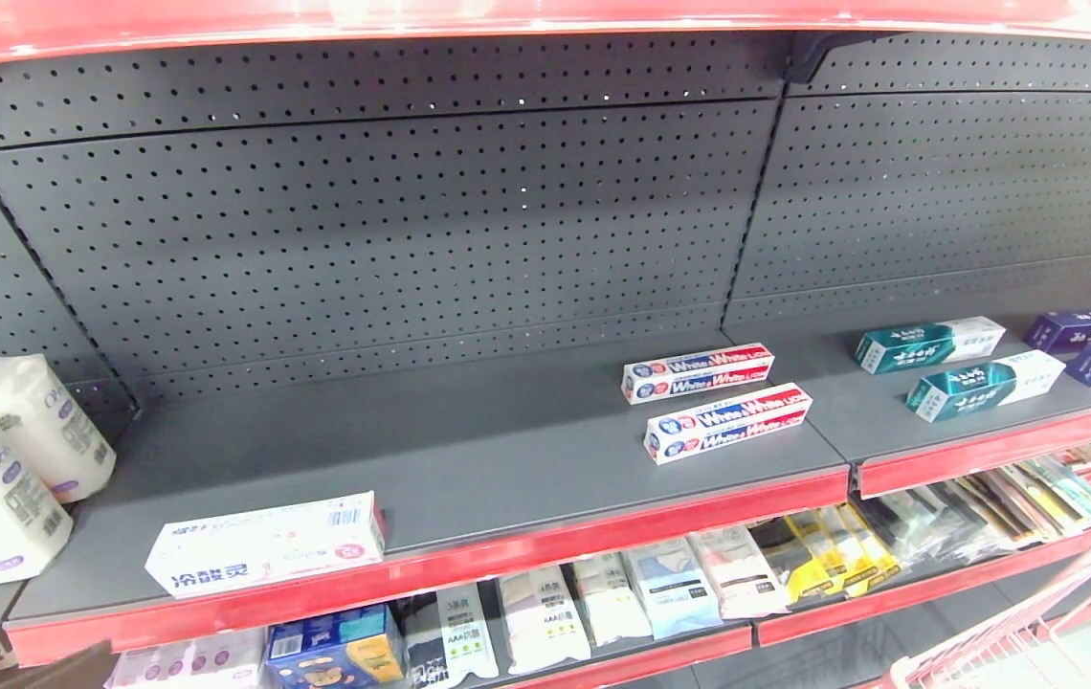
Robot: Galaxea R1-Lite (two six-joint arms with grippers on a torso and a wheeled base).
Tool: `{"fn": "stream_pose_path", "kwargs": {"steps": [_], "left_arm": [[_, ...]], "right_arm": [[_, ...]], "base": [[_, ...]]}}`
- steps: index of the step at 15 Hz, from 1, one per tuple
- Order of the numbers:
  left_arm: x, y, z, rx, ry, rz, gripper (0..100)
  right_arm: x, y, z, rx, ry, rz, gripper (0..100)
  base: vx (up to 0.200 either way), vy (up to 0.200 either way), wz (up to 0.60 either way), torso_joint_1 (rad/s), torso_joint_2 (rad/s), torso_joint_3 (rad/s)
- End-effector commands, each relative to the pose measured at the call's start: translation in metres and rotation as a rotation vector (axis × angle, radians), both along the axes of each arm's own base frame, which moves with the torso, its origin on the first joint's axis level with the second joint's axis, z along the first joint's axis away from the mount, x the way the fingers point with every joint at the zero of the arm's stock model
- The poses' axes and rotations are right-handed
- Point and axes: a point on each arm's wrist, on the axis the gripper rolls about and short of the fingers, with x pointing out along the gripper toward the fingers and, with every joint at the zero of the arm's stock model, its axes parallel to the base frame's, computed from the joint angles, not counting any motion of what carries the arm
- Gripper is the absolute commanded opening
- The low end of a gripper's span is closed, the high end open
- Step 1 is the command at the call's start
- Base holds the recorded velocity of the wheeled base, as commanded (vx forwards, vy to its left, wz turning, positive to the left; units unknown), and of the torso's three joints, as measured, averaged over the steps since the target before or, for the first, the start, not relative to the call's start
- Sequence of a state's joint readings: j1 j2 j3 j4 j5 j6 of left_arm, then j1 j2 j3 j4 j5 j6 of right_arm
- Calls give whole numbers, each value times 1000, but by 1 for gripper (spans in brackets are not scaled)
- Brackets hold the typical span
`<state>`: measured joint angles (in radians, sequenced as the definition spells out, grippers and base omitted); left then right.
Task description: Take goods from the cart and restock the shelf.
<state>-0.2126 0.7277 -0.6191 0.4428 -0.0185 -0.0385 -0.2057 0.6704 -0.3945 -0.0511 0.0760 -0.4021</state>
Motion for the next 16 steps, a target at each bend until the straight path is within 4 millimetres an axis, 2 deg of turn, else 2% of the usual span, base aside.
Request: {"fn": "stream_pose_path", "kwargs": {"steps": [1, 3, 5, 8, 12, 16], "left_arm": [[-53, 11, -3, -17, -192, -17, 100], [-70, 15, -6, -9, -273, -24, 100], [-83, 18, -13, 6, -338, -35, 100], [-95, 20, -36, 60, -396, -61, 100], [-101, 21, -59, 72, -421, -69, 100], [-100, 21, -60, 72, -421, -69, 100]], "right_arm": [[1, 0, 2, -37, -1, 14, 0], [3, 1, 13, -39, -33, 53, 0], [3, 2, 15, -37, -41, 71, 0], [0, 2, 17, -33, -57, 86, 0], [-1, 3, 10, -28, -41, 86, 0], [1, 2, 7, -25, -23, 88, 0]], "base": [[0, 0, 0, 0, 0, 0], [0, 0, 0, 0, 0, 0], [0, 0, 0, 0, 0, 0], [0, 0, 0, 0, 0, 0], [0, 0, 0, 0, 0, 0], [0, 0, 0, 0, 0, 0]]}}
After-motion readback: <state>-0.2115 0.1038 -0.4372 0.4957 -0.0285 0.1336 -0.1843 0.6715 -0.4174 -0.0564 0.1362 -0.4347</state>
